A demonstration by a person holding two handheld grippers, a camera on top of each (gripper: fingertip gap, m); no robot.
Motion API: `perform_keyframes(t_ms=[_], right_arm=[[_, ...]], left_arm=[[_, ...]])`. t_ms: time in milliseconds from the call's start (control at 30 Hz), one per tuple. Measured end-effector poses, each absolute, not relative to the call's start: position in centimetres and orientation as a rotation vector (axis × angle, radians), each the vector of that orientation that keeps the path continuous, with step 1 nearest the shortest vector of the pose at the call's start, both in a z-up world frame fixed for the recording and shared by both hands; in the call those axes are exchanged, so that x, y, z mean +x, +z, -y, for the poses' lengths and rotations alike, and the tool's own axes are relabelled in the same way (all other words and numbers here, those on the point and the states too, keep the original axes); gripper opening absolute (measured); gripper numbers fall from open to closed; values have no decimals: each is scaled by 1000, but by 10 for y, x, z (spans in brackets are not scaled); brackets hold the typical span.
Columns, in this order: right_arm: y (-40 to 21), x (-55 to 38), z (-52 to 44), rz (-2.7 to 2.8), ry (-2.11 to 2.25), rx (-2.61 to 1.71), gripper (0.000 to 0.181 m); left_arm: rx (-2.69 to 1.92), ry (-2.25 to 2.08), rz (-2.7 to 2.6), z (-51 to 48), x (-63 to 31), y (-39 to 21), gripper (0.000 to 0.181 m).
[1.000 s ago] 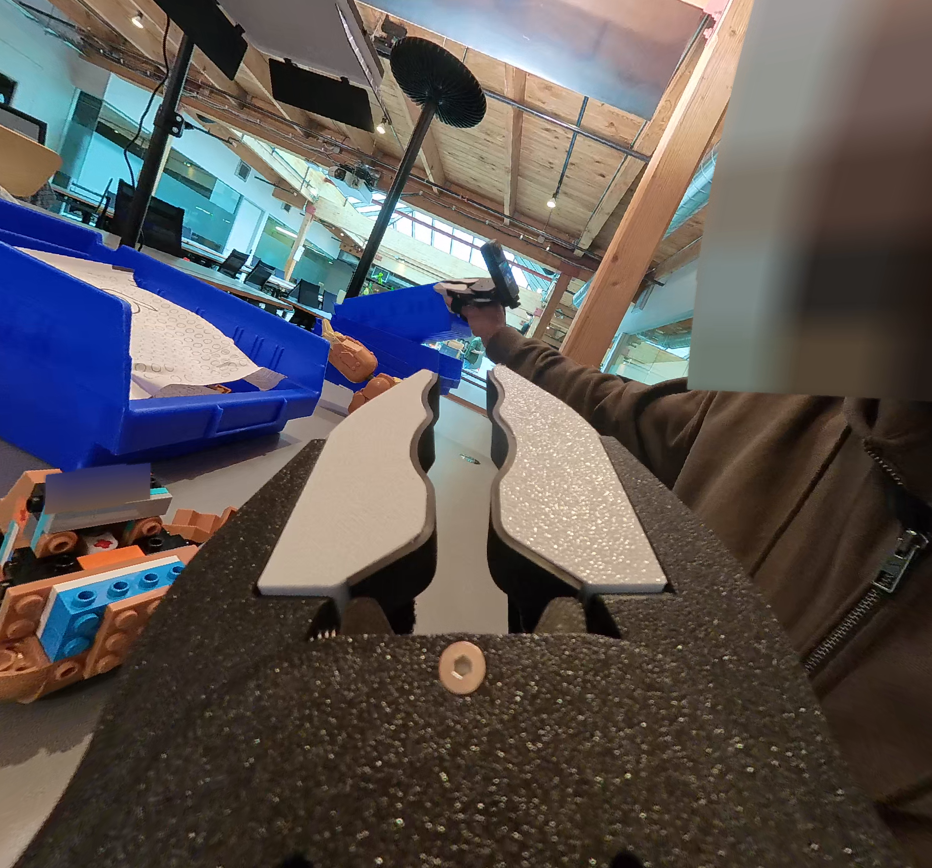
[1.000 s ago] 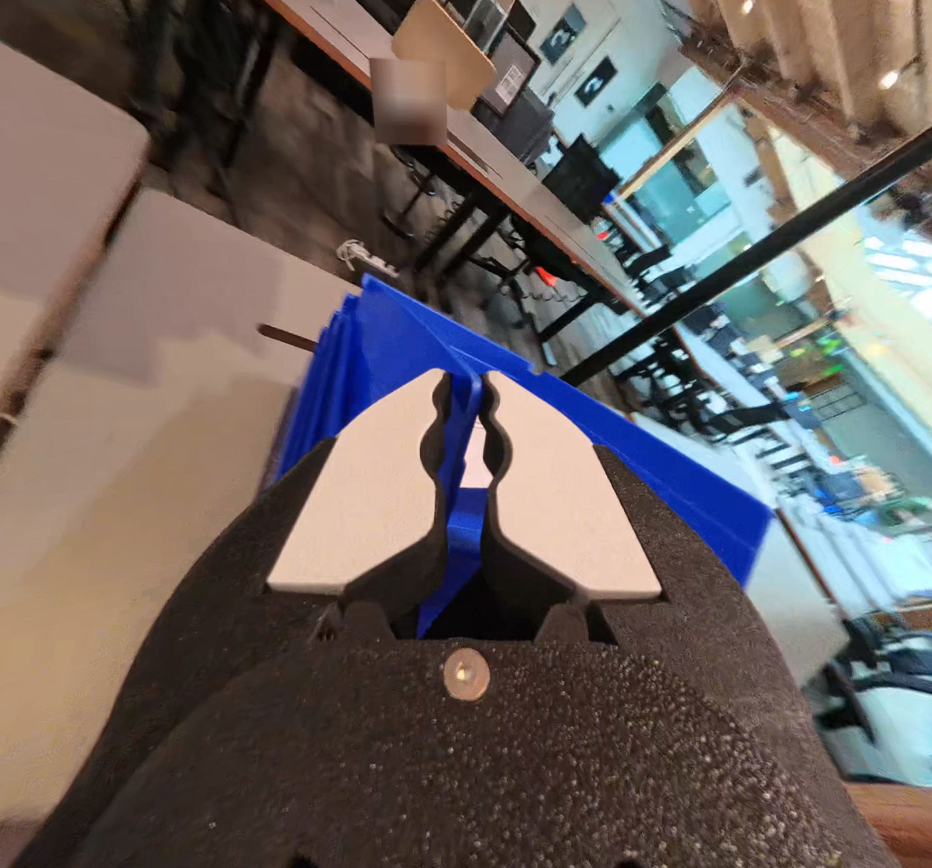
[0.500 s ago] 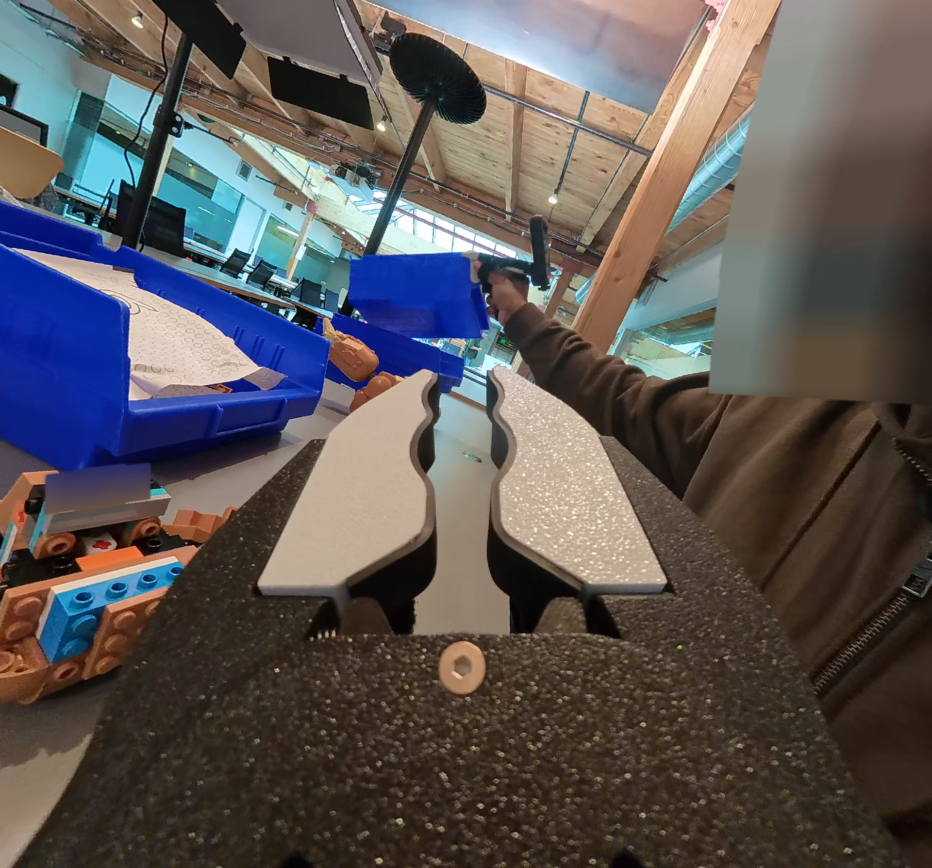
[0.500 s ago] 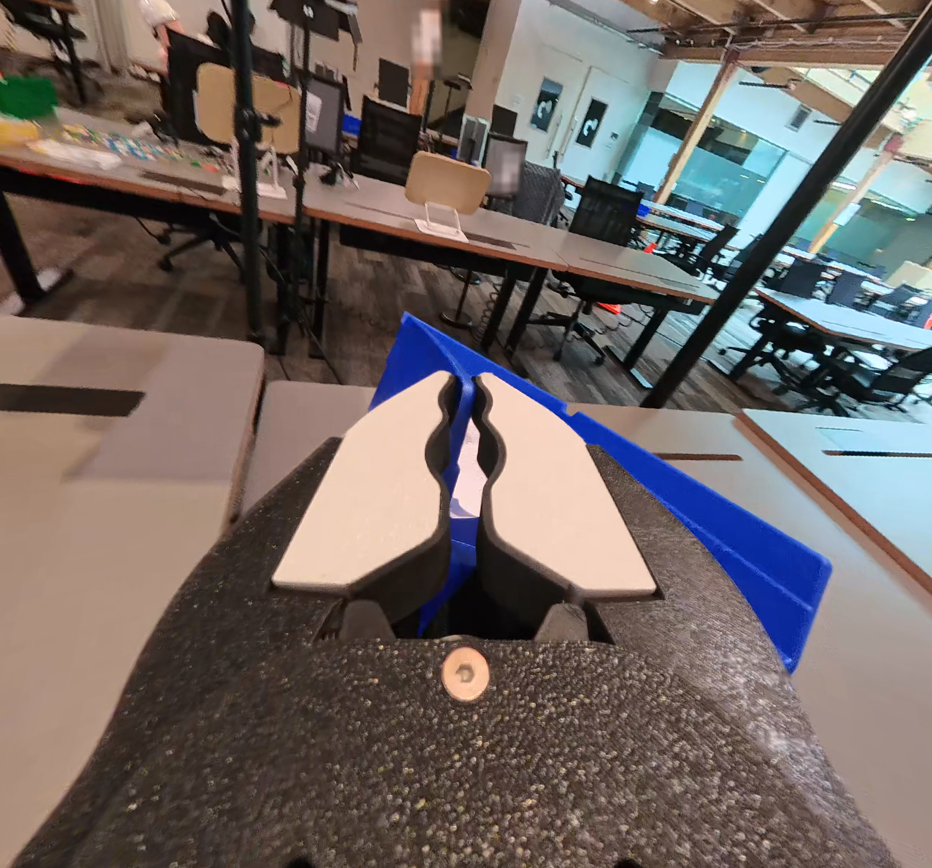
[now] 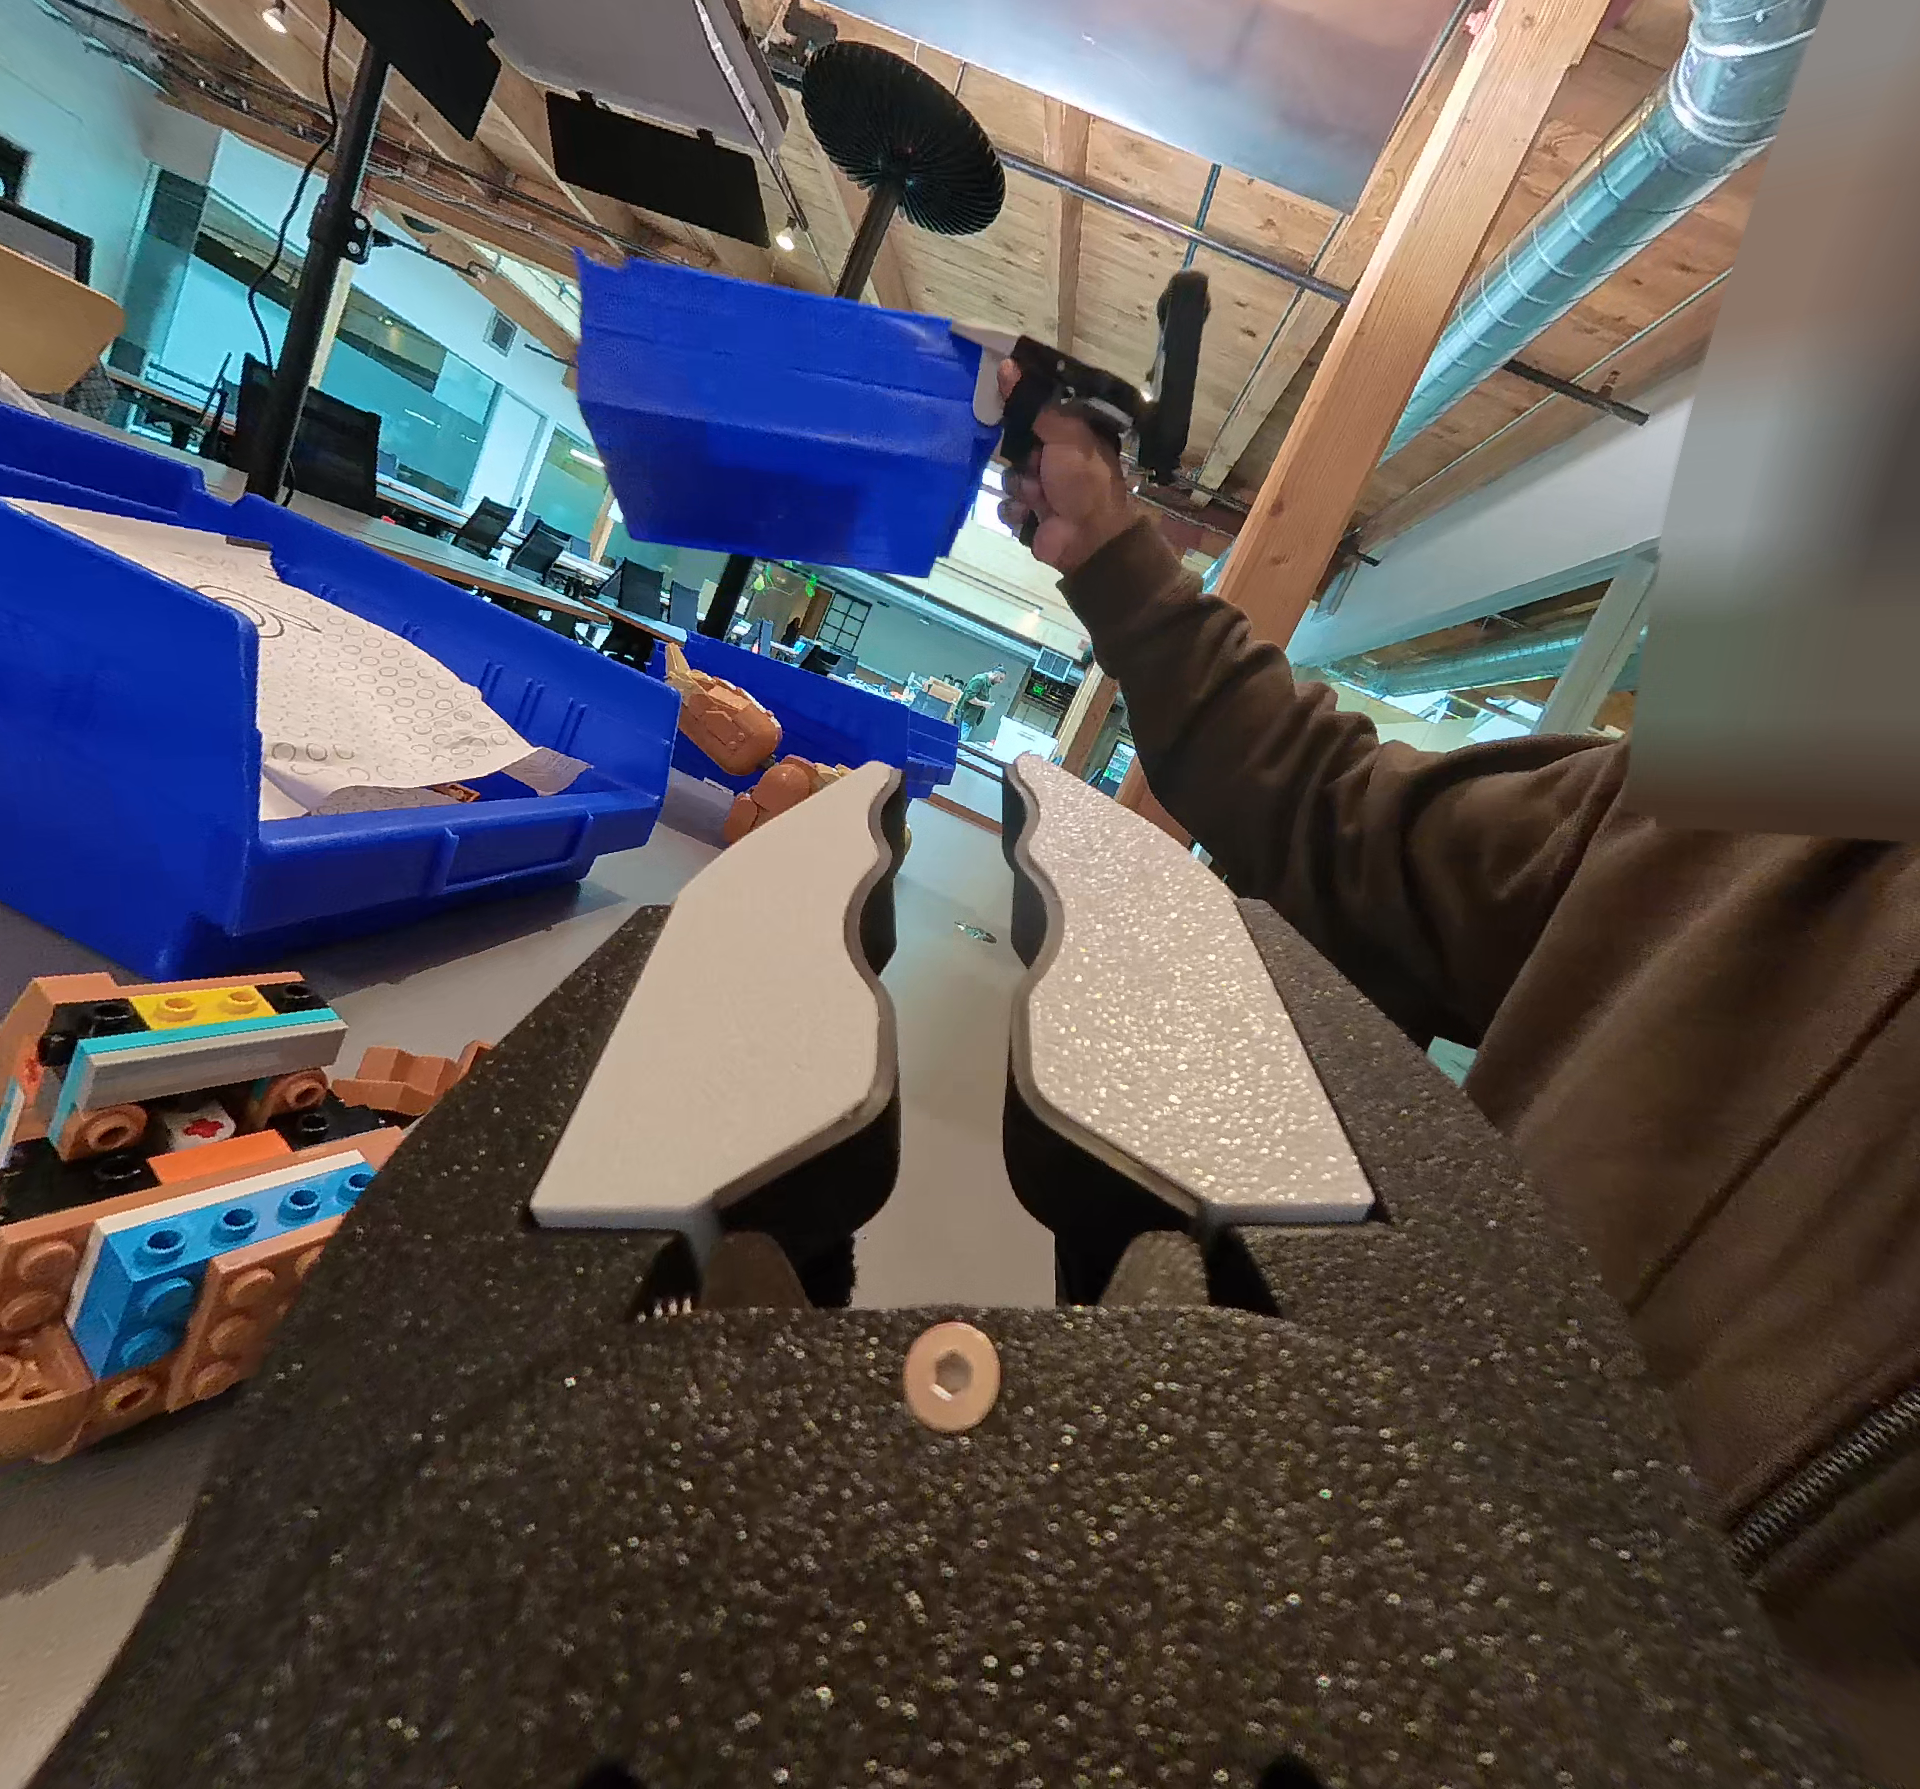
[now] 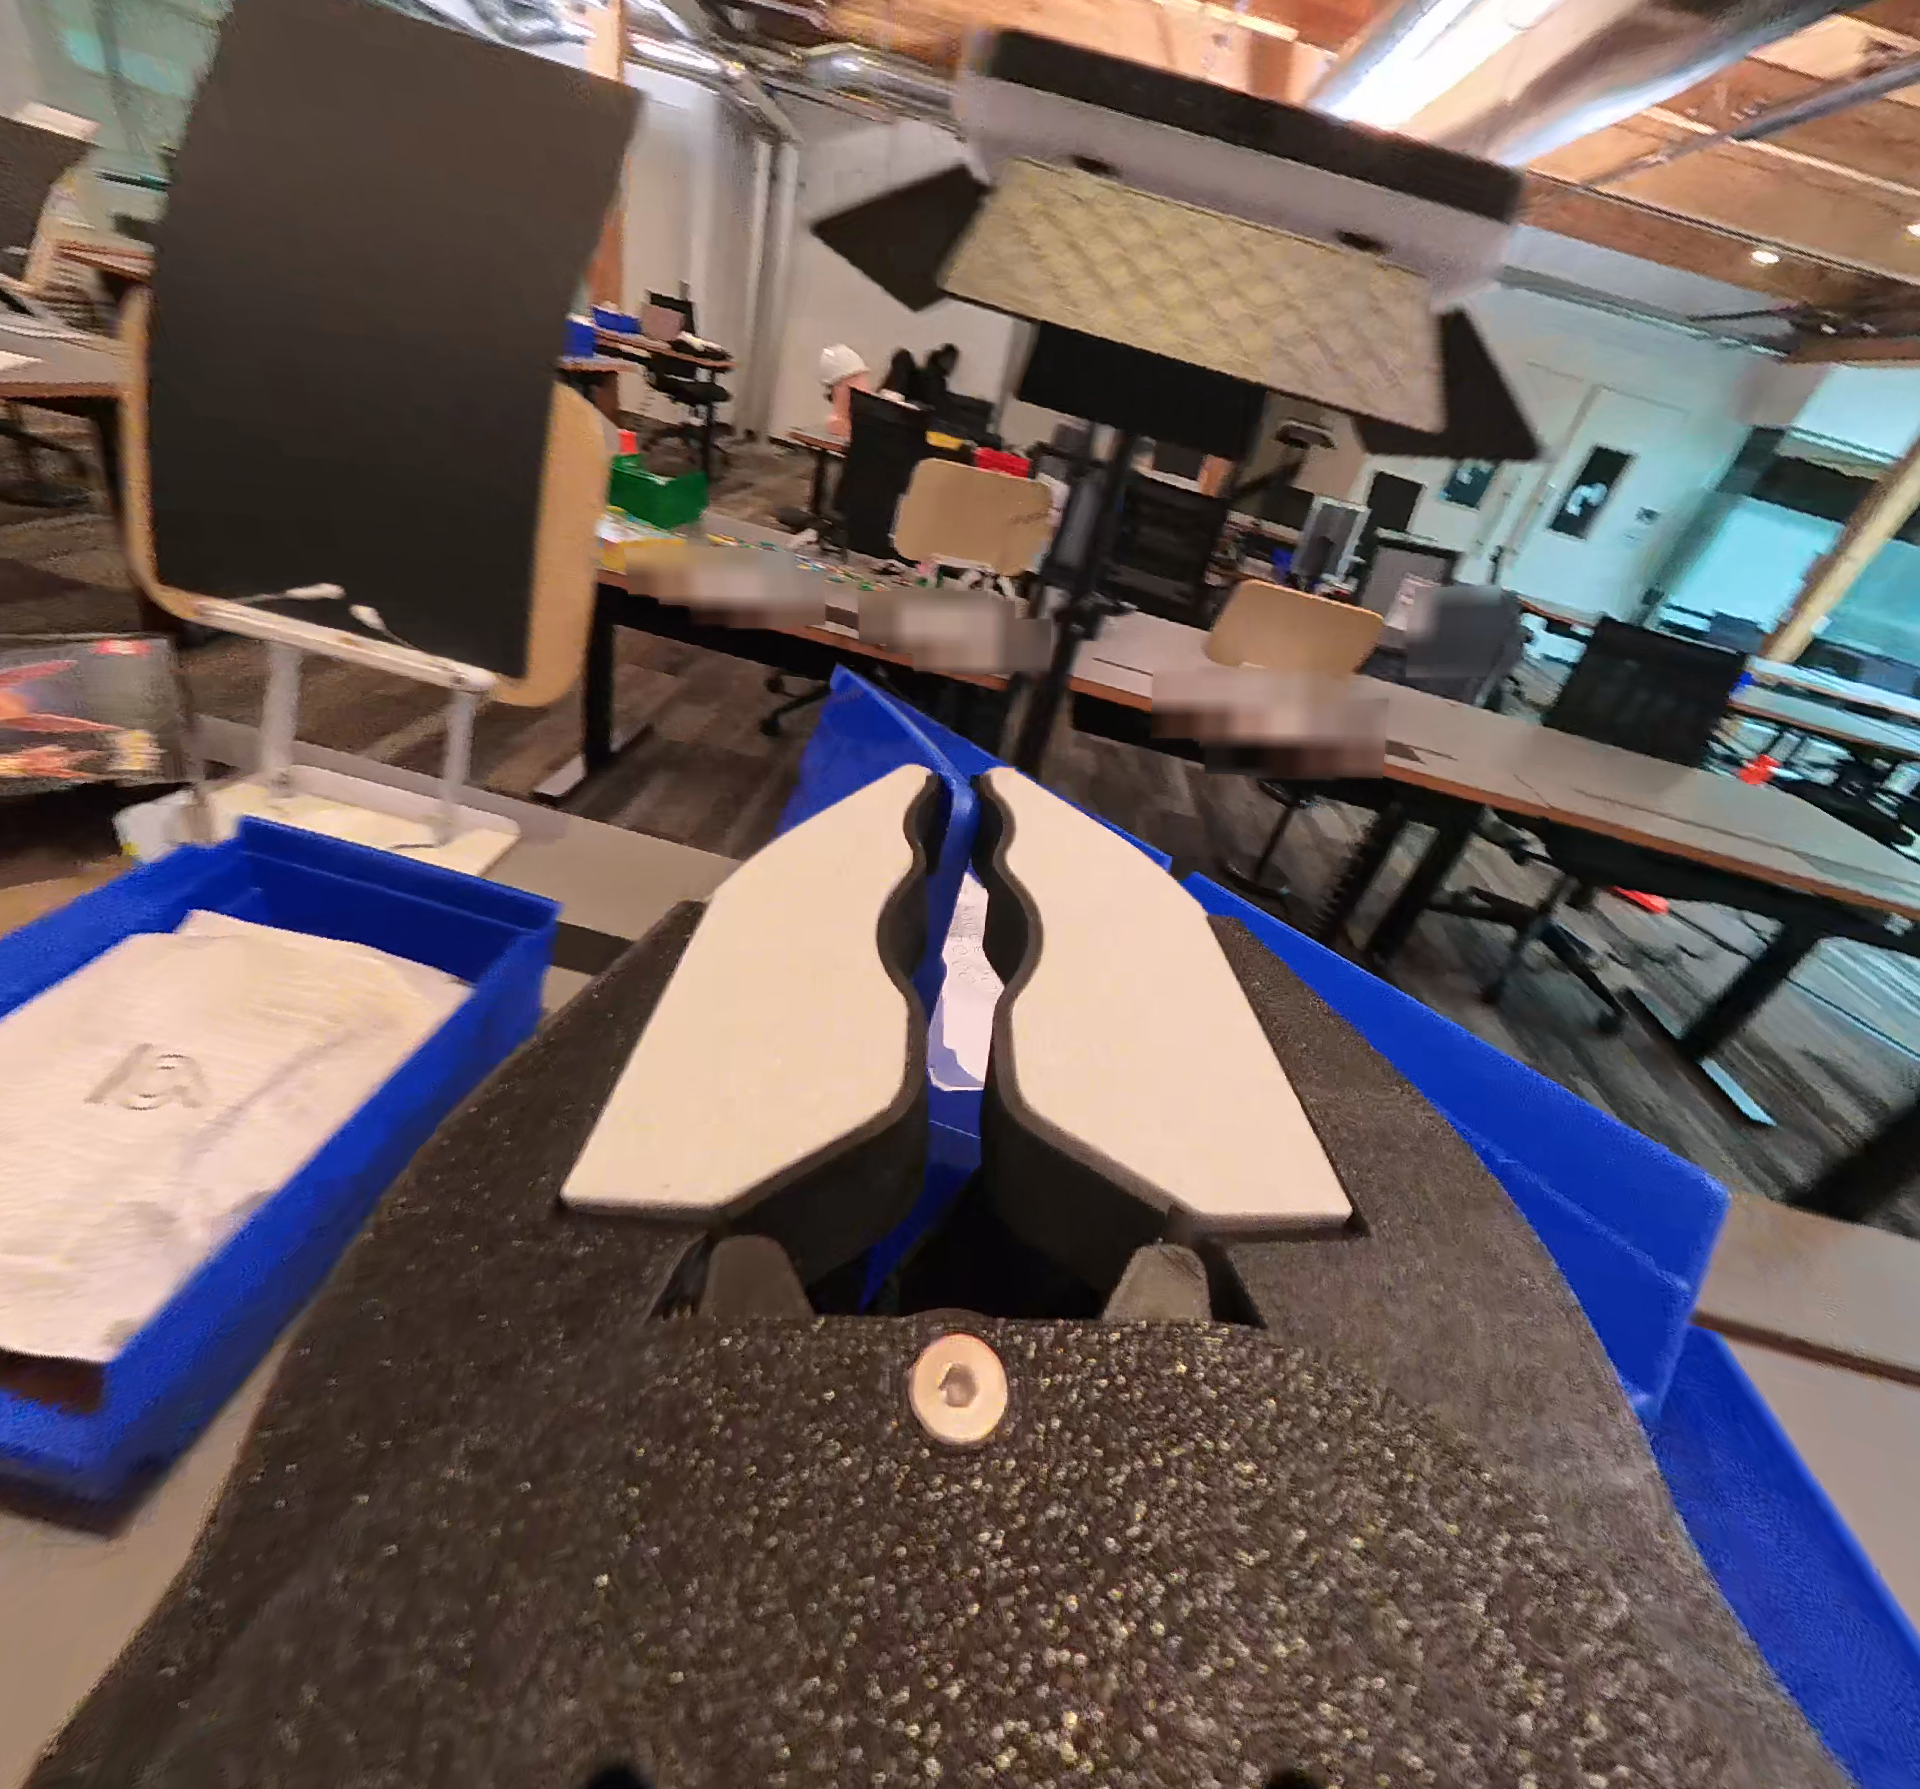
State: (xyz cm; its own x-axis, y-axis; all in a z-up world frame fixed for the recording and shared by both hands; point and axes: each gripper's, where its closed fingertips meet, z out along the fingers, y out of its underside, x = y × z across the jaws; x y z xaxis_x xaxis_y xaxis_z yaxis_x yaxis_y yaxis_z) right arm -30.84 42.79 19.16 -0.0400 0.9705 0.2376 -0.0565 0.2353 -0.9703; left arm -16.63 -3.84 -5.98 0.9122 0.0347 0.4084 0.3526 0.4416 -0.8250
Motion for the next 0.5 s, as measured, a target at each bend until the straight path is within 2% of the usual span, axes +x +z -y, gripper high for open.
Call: perform_keyframes(t_ms=[267, 500], right_arm=[[185, -347, -271, 1442, 1225, -856, 6], [123, -375, -136, 1545, 1159, -782, 7]], left_arm=[[-1093, -205, 375, 41, -162, -58, 18], [-1056, -232, 372, 46, -163, -55, 17]])
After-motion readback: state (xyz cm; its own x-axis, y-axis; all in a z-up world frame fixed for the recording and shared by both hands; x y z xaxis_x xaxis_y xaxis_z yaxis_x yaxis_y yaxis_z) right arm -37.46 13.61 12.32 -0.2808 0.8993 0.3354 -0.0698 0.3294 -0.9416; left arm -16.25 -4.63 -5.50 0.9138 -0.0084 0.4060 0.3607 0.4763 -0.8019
